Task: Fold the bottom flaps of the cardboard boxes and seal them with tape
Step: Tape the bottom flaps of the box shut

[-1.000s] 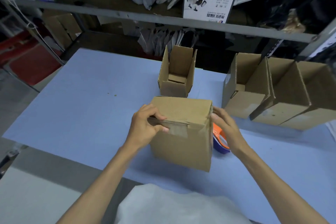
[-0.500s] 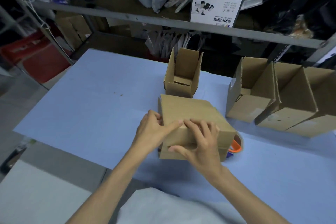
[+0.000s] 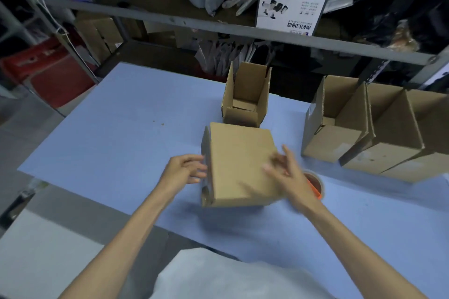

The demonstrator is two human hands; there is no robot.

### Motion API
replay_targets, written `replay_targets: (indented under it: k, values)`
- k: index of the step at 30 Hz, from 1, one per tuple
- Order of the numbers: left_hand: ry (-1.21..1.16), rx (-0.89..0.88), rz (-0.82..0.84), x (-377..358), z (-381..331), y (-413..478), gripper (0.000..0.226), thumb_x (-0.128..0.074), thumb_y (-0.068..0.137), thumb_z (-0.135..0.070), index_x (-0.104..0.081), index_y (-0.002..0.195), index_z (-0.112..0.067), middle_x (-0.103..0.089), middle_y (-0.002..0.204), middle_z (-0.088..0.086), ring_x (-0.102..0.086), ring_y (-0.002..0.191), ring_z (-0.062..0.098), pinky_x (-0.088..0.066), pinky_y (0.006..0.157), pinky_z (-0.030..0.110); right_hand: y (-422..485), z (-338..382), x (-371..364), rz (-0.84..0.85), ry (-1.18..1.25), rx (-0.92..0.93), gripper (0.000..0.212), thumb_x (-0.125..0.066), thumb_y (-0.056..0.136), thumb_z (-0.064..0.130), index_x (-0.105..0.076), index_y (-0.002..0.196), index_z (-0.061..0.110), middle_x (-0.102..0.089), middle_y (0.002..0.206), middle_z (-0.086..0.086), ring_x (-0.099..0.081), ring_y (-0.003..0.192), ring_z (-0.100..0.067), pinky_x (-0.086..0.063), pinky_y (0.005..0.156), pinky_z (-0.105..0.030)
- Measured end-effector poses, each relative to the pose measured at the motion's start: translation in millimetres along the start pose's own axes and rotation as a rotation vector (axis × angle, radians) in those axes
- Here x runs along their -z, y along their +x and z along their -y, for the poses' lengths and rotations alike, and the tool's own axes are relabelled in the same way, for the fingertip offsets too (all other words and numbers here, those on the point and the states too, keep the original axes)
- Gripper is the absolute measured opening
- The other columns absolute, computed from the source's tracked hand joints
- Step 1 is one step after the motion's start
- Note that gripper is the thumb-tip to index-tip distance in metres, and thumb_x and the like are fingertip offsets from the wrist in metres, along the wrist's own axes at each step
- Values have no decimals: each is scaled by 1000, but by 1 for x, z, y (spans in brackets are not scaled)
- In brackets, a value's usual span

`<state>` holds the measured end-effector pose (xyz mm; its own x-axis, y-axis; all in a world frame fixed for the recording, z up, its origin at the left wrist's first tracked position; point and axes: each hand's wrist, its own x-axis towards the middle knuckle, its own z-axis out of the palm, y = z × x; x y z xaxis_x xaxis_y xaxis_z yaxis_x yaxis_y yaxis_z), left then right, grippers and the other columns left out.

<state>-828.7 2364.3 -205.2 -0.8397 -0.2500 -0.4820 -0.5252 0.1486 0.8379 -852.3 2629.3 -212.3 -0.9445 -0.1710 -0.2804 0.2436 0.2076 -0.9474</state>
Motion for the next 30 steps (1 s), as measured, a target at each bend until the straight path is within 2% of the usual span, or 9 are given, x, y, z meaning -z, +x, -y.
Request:
replay_targets:
  k: [2, 4, 10, 15, 20, 22, 24, 27, 30]
  values:
    - [191, -10, -17, -20, 12, 7, 25, -67, 89, -27, -66, 109, -12, -71, 101, 7, -68, 88, 21, -56, 79, 35, -5, -15, -20, 136, -161, 33, 87, -77, 79, 20, -23, 147, 20, -33, 148, 0, -35, 136, -13, -33, 111, -32]
    - [316, -15, -91, -31, 21, 12, 42, -79, 76, -40, -63, 106, -16, -70, 99, -1, -65, 89, 18, -54, 81, 36, -6, -25, -33, 157, -309, 110, 80, -73, 82, 11, -26, 147, 10, -34, 148, -5, -36, 135, -18, -33, 112, -37]
    - [384, -7, -150, -31, 48, 20, 40, -76, 80, -33, -54, 108, -14, -63, 111, 3, -55, 87, 14, -42, 74, 27, -1, -36, -22, -125, -616, 115, 61, -68, 84, 15, -39, 137, 5, -40, 135, -11, -37, 126, -27, -32, 104, -33]
    - [544, 4, -215, -28, 44, 32, 33, -66, 89, -27, -55, 117, -14, -63, 121, 4, -58, 105, 25, -41, 78, 30, -2, -39, -28, -68, -352, -73, 50, -68, 84, 11, -46, 129, 9, -55, 121, -6, -56, 106, -22, -49, 90, -38]
    - [597, -48, -259, -22, 33, 43, 35, -52, 94, -12, -49, 128, -14, -57, 128, 8, -53, 115, 32, -44, 92, 39, -8, -52, -34, -43, -269, -73, 14, -63, 88, 9, -55, 94, 18, -66, 97, -7, -67, 75, -16, -58, 67, -31]
    - [597, -71, -252, -24, 33, 42, 35, -49, 95, -8, -47, 130, -13, -55, 128, 11, -53, 114, 32, -44, 93, 40, -6, -57, -33, -31, -238, -82, 19, -70, 85, 13, -55, 95, 18, -66, 97, -5, -67, 72, -15, -58, 65, -32]
    - [569, -97, -259, -24, 35, 42, 35, -48, 96, -6, -48, 129, -13, -54, 128, 10, -54, 111, 31, -45, 93, 41, -3, -59, -31, -81, -219, -91, 41, -76, 80, 19, -51, 112, 15, -61, 111, -3, -65, 76, -13, -55, 66, -29]
    - [529, -123, -268, -20, 35, 44, 33, -47, 95, -3, -51, 126, -15, -56, 127, 7, -55, 109, 29, -46, 91, 40, 11, -56, -21, -98, -230, -27, 92, -82, 73, 24, -27, 146, 17, -37, 138, 4, -52, 109, -13, -46, 84, -27]
    - [560, -109, -261, -21, 35, 42, 32, -45, 96, -6, -48, 127, -15, -53, 129, 7, -54, 109, 30, -45, 91, 40, 24, -51, -17, -17, -200, -120, 101, -81, 75, 25, -17, 150, 13, -32, 149, -4, -44, 128, -23, -42, 89, -28]
